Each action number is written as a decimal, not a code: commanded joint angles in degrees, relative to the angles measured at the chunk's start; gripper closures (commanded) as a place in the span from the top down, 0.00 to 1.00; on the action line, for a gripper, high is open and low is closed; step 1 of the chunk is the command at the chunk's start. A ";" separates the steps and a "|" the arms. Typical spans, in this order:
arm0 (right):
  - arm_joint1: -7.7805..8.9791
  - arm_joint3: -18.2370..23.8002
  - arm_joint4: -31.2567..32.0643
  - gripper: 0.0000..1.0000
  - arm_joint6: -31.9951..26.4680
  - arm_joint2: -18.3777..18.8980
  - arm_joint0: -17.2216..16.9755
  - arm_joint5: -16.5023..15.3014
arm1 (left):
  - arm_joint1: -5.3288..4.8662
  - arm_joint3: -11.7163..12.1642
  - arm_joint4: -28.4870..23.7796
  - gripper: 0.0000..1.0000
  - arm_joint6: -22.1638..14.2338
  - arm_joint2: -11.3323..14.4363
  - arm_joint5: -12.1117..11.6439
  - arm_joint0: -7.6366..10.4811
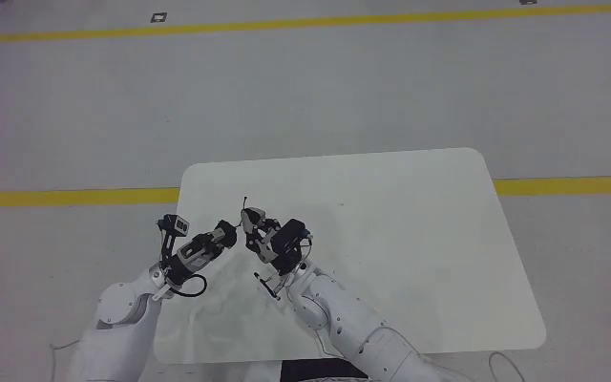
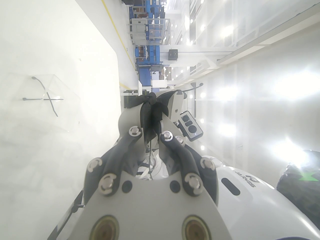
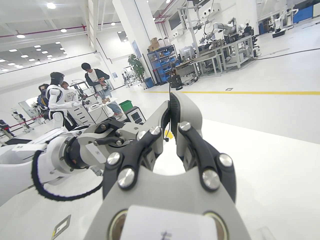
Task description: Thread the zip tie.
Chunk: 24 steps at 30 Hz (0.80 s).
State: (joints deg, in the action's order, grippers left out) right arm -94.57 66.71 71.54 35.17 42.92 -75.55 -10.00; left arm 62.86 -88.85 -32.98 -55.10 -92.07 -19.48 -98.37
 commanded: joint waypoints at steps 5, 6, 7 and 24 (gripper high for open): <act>-0.07 -0.03 -0.06 0.00 -0.17 -0.05 0.01 0.31 | 0.00 0.00 0.00 0.00 0.00 0.00 0.00 0.00; -0.09 -0.03 -0.09 0.00 -0.19 -0.06 0.00 0.36 | 0.00 0.00 0.00 0.00 0.00 0.00 0.00 0.00; -0.11 -0.04 -0.21 0.00 -0.23 -0.08 -0.02 0.34 | 0.00 0.00 0.00 0.00 0.00 0.00 0.00 0.00; -0.09 0.35 -0.43 0.00 -0.71 0.02 -0.19 0.46 | 0.00 0.00 0.00 0.00 0.00 0.00 0.00 0.00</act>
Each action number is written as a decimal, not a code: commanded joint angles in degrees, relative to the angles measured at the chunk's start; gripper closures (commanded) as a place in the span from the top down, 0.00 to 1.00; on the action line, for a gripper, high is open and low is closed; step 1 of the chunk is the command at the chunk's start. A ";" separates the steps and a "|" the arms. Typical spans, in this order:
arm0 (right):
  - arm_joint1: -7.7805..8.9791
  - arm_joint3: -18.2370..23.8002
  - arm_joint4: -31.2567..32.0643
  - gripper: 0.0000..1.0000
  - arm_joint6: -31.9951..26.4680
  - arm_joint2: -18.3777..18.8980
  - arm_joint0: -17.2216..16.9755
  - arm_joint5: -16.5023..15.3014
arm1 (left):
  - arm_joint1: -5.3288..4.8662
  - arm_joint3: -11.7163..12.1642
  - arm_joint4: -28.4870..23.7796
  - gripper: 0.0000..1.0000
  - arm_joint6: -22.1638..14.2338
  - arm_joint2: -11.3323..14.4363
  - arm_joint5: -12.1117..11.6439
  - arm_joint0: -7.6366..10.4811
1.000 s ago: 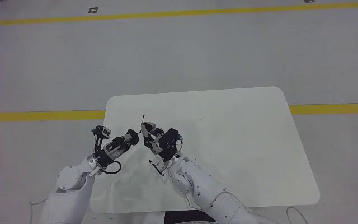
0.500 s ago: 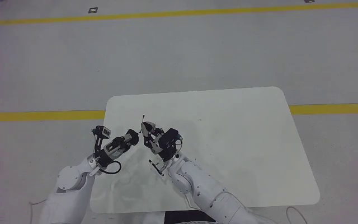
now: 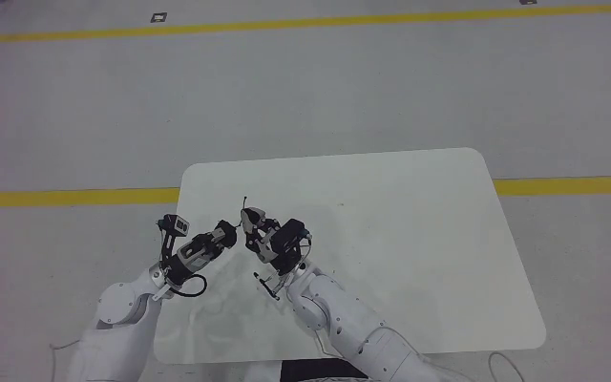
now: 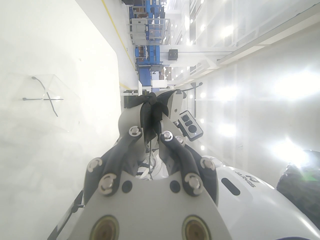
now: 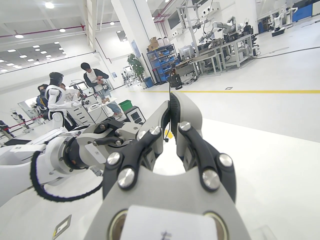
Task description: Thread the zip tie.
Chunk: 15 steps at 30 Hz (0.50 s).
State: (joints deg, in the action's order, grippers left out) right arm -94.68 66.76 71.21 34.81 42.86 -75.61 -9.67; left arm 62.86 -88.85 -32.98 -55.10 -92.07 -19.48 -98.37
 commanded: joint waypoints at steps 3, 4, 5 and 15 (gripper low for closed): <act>0.24 1.40 -0.07 0.00 -0.90 0.51 -0.72 0.22 | 0.00 0.00 0.00 0.00 0.00 0.00 0.00 0.00; 0.29 1.63 -0.01 0.00 -0.99 0.61 -0.86 0.20 | 0.00 0.00 0.00 0.00 0.00 0.00 0.00 0.00; 0.36 1.90 0.06 0.00 -1.07 0.72 -1.03 0.22 | 0.00 0.00 0.00 0.00 0.00 0.00 0.00 0.00; 0.55 3.24 -0.11 0.00 -1.07 0.98 -1.89 0.30 | 0.00 0.00 0.00 0.00 0.00 0.00 0.00 0.00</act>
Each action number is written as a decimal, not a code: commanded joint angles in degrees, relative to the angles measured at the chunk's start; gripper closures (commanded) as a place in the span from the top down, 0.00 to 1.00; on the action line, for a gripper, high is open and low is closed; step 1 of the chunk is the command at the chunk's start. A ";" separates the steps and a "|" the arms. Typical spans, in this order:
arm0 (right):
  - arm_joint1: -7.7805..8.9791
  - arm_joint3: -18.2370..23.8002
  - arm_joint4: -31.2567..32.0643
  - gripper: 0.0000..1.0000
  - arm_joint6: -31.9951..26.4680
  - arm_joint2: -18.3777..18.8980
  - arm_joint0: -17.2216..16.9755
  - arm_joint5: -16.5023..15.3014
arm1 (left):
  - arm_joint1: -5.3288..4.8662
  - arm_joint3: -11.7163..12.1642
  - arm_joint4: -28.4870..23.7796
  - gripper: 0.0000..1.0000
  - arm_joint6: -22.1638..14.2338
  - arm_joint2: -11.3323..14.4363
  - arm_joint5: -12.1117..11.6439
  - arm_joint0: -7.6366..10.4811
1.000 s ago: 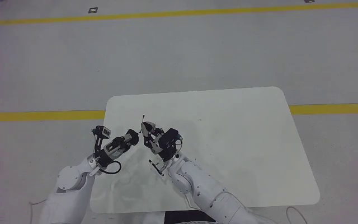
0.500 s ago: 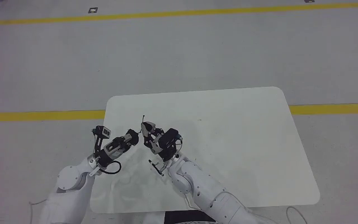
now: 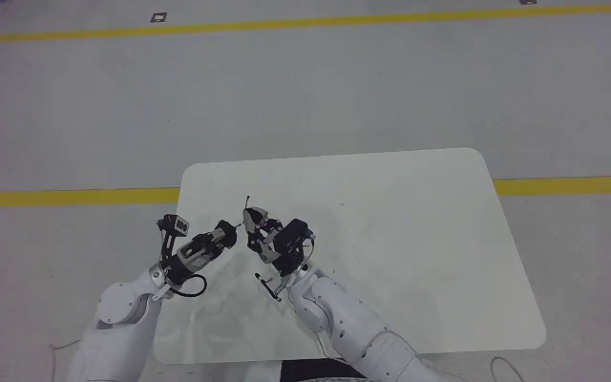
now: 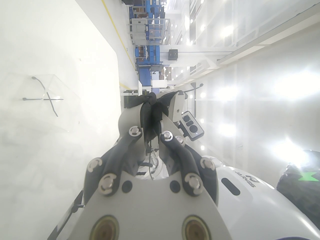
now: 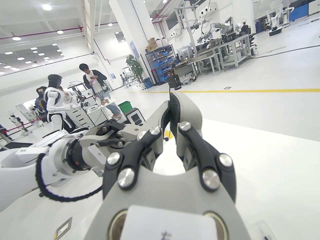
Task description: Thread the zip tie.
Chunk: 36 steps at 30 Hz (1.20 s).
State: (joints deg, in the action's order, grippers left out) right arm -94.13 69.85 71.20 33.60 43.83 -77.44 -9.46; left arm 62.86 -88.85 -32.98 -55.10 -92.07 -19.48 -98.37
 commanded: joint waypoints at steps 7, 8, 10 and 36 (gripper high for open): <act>-0.51 2.92 -2.64 0.00 1.28 -0.10 -1.96 5.24 | 0.00 0.00 0.00 0.00 0.00 0.00 0.00 0.00; -0.66 3.27 -2.72 0.00 1.19 -0.50 -2.21 6.15 | 0.00 0.00 0.00 0.00 0.00 0.00 0.00 0.00; -0.88 3.50 -2.78 0.00 1.10 -0.96 -2.48 7.66 | 0.00 0.00 0.00 0.00 0.00 0.00 0.00 0.00; -1.16 4.31 0.16 0.00 -0.64 -1.75 -3.23 11.30 | -0.17 -0.69 -0.25 0.00 1.10 1.33 0.45 0.71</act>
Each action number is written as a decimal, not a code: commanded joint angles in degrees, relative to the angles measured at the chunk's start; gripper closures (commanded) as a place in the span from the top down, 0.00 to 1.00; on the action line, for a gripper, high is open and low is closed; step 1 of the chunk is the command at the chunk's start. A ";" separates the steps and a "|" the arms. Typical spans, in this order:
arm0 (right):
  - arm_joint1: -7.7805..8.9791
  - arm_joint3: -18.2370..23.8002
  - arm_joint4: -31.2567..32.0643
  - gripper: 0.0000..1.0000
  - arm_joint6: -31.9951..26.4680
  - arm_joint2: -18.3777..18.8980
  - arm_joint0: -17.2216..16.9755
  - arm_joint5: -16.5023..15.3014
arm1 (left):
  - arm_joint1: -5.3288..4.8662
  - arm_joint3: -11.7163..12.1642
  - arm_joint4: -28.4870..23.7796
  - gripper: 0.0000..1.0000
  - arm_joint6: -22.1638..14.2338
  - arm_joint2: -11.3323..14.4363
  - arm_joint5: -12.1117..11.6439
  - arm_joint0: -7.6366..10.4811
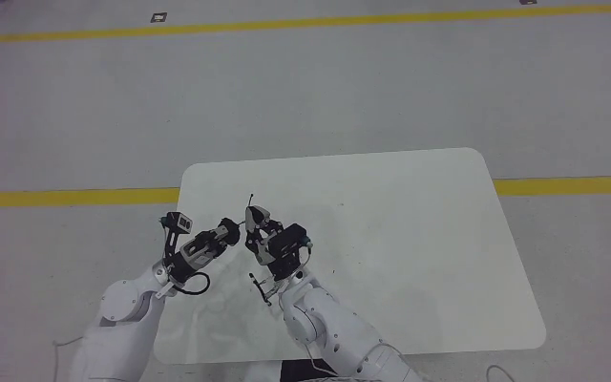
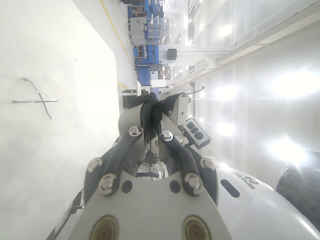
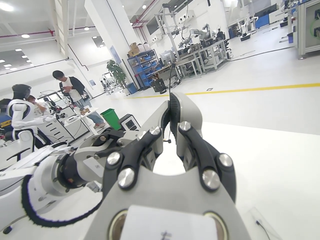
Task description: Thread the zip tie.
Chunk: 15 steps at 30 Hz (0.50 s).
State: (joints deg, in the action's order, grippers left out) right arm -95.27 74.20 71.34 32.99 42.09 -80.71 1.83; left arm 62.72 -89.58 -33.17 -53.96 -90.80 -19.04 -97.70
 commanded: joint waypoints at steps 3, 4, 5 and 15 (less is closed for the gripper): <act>-0.09 -0.27 -0.04 0.00 -0.11 -0.05 0.20 -0.21 | -0.09 0.20 -0.26 0.00 -0.13 0.28 0.12 0.20; -0.11 -0.33 -0.04 0.00 -0.13 -0.08 0.27 -0.34 | -0.10 0.24 -0.33 0.00 -0.14 0.36 0.17 0.25; -0.14 -0.38 -0.05 0.00 -0.11 -0.13 0.36 -0.57 | -0.12 0.28 -0.41 0.00 -0.15 0.48 0.23 0.30; -0.37 -1.57 0.07 0.00 -0.16 -0.17 1.04 -0.73 | -0.32 0.64 -0.69 0.00 0.11 1.00 0.36 0.65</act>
State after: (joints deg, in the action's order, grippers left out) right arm -95.62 72.80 71.23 32.84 41.88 -79.75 0.91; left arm 62.41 -88.99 -33.87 -53.89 -89.84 -18.70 -97.10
